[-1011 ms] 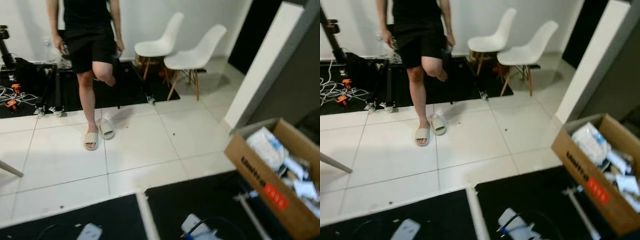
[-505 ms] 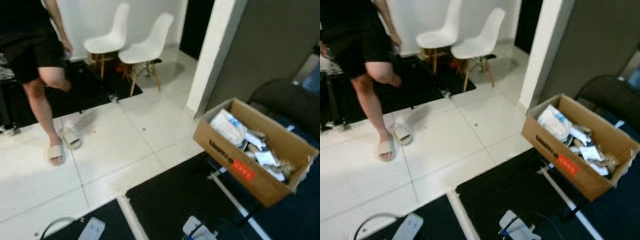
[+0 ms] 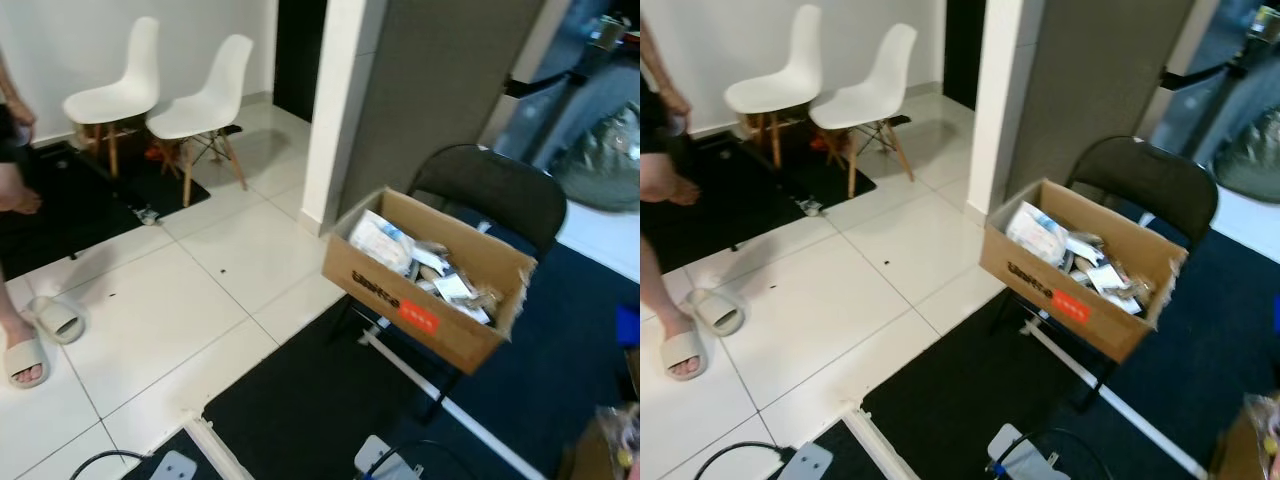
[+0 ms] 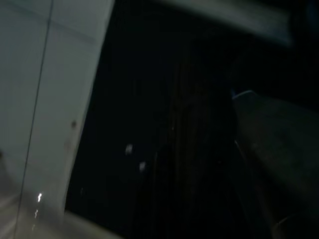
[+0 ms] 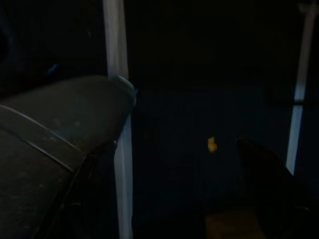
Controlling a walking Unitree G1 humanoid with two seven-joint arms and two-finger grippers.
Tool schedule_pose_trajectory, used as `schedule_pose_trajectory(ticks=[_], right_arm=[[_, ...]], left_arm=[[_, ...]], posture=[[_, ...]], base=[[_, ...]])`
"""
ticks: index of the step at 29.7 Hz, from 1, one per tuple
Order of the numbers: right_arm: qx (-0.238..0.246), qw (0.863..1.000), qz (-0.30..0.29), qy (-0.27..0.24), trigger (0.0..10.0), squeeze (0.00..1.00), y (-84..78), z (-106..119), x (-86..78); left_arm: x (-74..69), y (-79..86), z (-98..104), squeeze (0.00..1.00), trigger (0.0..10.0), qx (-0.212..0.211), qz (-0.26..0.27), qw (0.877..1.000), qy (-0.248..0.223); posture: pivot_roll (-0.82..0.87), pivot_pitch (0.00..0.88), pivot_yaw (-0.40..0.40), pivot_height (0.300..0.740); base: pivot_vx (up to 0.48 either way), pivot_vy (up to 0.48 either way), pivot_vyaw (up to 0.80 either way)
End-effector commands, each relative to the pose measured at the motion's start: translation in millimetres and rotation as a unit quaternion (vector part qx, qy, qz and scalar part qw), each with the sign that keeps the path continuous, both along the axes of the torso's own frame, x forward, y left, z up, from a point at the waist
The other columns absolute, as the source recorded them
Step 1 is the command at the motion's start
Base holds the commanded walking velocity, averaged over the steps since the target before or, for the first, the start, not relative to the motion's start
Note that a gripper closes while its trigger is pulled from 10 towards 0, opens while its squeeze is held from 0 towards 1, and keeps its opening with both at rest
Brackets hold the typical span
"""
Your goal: Picking trash to rubbish bin
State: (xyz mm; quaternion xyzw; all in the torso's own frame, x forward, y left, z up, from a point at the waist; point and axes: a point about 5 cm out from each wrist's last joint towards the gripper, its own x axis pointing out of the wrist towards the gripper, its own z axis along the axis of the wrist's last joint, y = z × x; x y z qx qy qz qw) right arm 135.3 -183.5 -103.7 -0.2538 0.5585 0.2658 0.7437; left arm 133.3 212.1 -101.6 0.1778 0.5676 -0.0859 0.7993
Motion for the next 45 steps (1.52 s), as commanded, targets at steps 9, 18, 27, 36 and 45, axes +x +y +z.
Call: schedule_pose_trajectory(ticks=[9, 18, 27, 36, 45], right_arm=[[-0.008, 1.000, -0.002, 0.030, 10.0, 0.00, -8.5, -3.6, -14.7], [-0.008, 1.000, -0.002, 0.027, 10.0, 0.00, -9.4, -3.0, -13.3], [-0.002, 1.000, -0.021, 0.020, 10.0, 0.00, -7.4, -2.6, -10.7], [0.000, 0.999, -0.037, 0.015, 10.0, 0.00, -8.2, -2.3, -9.7], [0.010, 0.999, -0.048, 0.003, 10.0, 0.00, -5.9, -1.4, -6.3]], left_arm=[[-9.5, 1.2, -3.0, 0.00, 10.0, 0.007, 0.001, 1.000, 0.017], [-8.4, 1.6, -2.6, 0.00, 10.0, 0.011, 0.013, 1.000, 0.012], [-6.5, 4.2, -1.6, 0.00, 10.0, 0.017, 0.050, 0.999, -0.004], [-6.5, 7.1, -1.1, 0.00, 10.0, 0.021, 0.079, 0.997, -0.015], [-6.1, 9.2, -0.5, 0.00, 10.0, 0.028, 0.092, 0.995, -0.024]], posture=[[0.05, 0.000, -0.055, 0.740], [0.06, 0.003, -0.060, 0.740], [0.06, 0.031, -0.057, 0.740], [0.05, 0.051, -0.056, 0.740], [0.06, 0.057, -0.049, 0.740]], base=[[0.000, 0.000, -0.75], [0.000, 0.000, -0.75], [0.000, 0.000, -0.75], [0.000, 0.000, -0.75], [0.244, 0.000, 0.00]])
